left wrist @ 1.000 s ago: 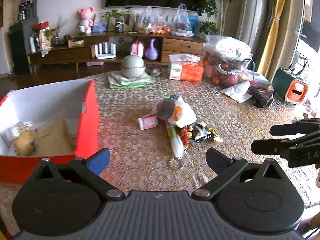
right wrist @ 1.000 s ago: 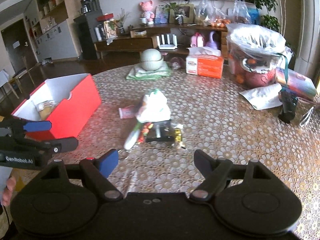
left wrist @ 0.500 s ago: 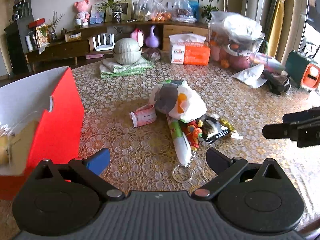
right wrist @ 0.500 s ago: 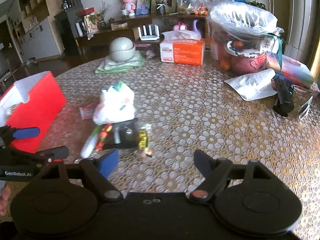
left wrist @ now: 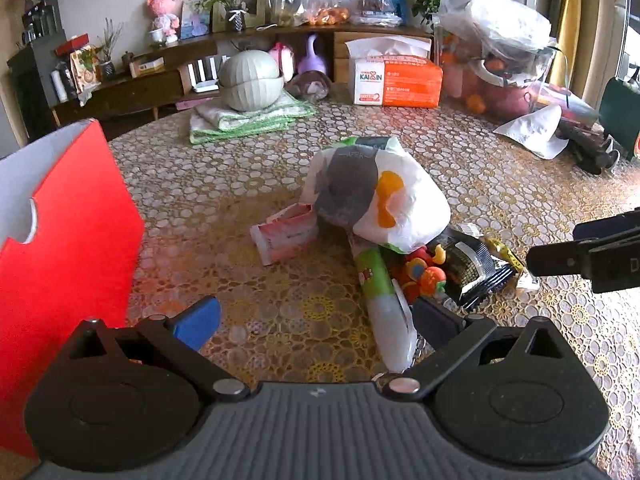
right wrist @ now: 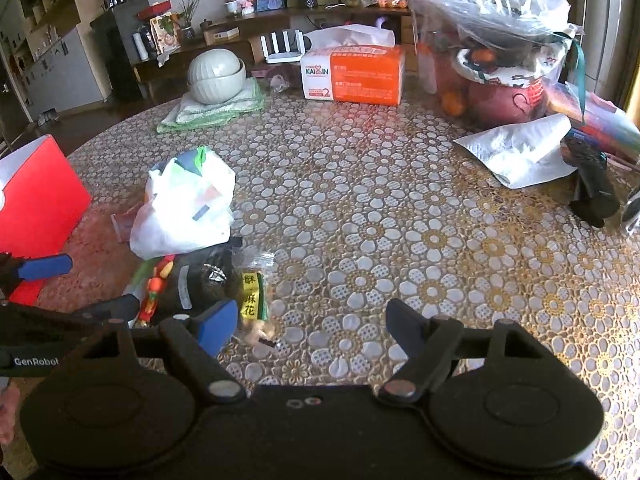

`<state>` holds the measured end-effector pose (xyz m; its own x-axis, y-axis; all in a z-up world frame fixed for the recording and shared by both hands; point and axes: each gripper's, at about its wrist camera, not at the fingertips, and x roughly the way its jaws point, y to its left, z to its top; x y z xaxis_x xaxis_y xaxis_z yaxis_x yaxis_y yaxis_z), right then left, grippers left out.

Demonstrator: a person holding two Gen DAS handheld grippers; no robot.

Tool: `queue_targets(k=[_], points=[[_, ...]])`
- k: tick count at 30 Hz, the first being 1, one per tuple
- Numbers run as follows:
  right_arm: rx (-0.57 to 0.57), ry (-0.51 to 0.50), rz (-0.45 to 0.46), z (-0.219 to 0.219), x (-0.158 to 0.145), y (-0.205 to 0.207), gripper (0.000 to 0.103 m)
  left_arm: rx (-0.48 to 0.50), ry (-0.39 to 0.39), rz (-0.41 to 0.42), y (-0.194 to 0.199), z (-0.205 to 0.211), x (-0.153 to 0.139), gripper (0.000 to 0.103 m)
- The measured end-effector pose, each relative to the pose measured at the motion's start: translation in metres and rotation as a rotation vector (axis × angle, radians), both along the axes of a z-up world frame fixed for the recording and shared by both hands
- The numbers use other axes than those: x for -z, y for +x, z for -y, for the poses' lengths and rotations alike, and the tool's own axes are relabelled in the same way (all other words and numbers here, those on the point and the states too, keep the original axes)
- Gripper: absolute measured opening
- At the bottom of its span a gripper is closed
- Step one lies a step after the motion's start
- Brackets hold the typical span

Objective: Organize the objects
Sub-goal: 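Grasp the green-capped tube with the left tool while the right tool grasps the yellow-labelled snack packet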

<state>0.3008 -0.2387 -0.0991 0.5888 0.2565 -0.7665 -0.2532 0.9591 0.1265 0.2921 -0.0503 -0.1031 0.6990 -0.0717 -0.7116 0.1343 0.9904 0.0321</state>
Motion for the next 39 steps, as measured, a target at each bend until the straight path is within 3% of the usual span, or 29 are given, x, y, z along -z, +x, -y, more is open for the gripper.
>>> queue_targets(k=[11, 14, 17, 20, 27, 32, 34, 39], points=[[-0.021, -0.018, 0.016, -0.011, 0.008, 0.006, 0.078, -0.006, 0.007, 0.001, 0.008, 0.005, 0.007, 0.103], [-0.032, -0.015, 0.02, -0.014, 0.008, 0.007, 0.073, -0.014, -0.008, -0.006, 0.009, 0.001, 0.009, 0.103], [-0.045, -0.022, 0.018, -0.018, 0.01, 0.008, 0.059, -0.007, -0.007, 0.0, 0.007, -0.001, 0.011, 0.102], [-0.047, -0.035, 0.031, -0.022, 0.012, 0.007, 0.058, 0.001, -0.021, 0.004, 0.005, -0.004, 0.012, 0.099], [-0.075, -0.096, 0.075, -0.034, 0.013, -0.002, 0.039, 0.04, -0.055, 0.016, 0.001, 0.0, 0.009, 0.076], [-0.096, -0.106, 0.086, -0.041, 0.012, -0.007, 0.02, 0.096, -0.083, 0.019, -0.003, 0.004, 0.006, 0.045], [-0.098, -0.118, 0.089, -0.044, 0.012, -0.01, 0.017, 0.123, -0.084, 0.014, -0.005, 0.007, 0.004, 0.029], [-0.098, -0.112, 0.083, -0.042, 0.01, -0.019, 0.017, 0.107, -0.066, -0.002, -0.003, 0.008, 0.003, 0.02]])
